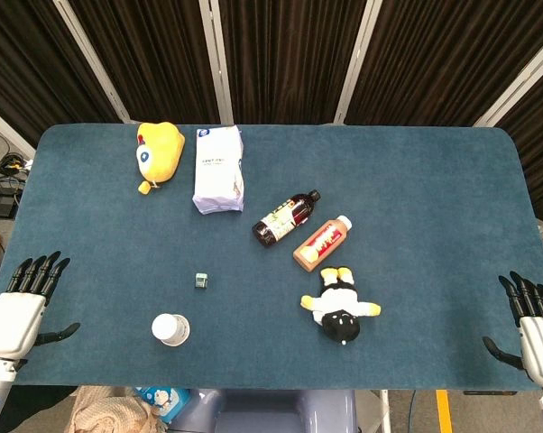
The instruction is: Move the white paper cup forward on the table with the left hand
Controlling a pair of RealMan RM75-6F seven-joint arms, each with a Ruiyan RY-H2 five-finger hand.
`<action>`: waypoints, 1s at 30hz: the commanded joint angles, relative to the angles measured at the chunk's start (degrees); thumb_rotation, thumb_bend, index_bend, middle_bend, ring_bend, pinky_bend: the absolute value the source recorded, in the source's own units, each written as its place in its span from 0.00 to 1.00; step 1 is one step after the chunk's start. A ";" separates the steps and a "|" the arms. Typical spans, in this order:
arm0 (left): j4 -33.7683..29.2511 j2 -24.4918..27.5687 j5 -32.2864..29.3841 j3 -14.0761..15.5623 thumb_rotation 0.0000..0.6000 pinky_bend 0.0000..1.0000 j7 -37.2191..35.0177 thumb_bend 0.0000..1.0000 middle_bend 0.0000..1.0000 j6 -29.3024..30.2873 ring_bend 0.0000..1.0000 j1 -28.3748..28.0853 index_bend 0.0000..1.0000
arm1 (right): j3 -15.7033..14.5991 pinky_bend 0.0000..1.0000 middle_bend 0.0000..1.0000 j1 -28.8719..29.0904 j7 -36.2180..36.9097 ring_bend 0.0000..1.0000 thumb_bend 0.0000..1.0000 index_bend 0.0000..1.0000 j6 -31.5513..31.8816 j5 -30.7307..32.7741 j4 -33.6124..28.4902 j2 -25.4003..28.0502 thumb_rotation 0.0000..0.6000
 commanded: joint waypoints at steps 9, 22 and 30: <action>0.02 -0.01 0.22 0.14 1.00 0.00 0.28 0.09 0.00 -0.03 0.00 0.01 0.00 | -0.02 0.00 0.00 -0.05 0.10 0.00 0.24 0.00 0.13 -0.12 -0.06 0.05 1.00; -0.02 1.37 4.55 1.68 1.00 0.12 2.03 0.09 0.00 -4.29 0.02 -3.06 0.00 | 0.19 0.00 0.00 0.21 -0.49 0.00 0.24 0.00 -0.57 0.70 -0.12 -0.20 1.00; -4.42 1.24 4.82 2.57 1.00 0.29 5.81 0.11 0.18 -10.73 0.19 -6.29 0.02 | 0.08 0.00 0.00 0.04 0.11 0.00 0.24 0.00 -0.24 0.33 -0.18 0.08 1.00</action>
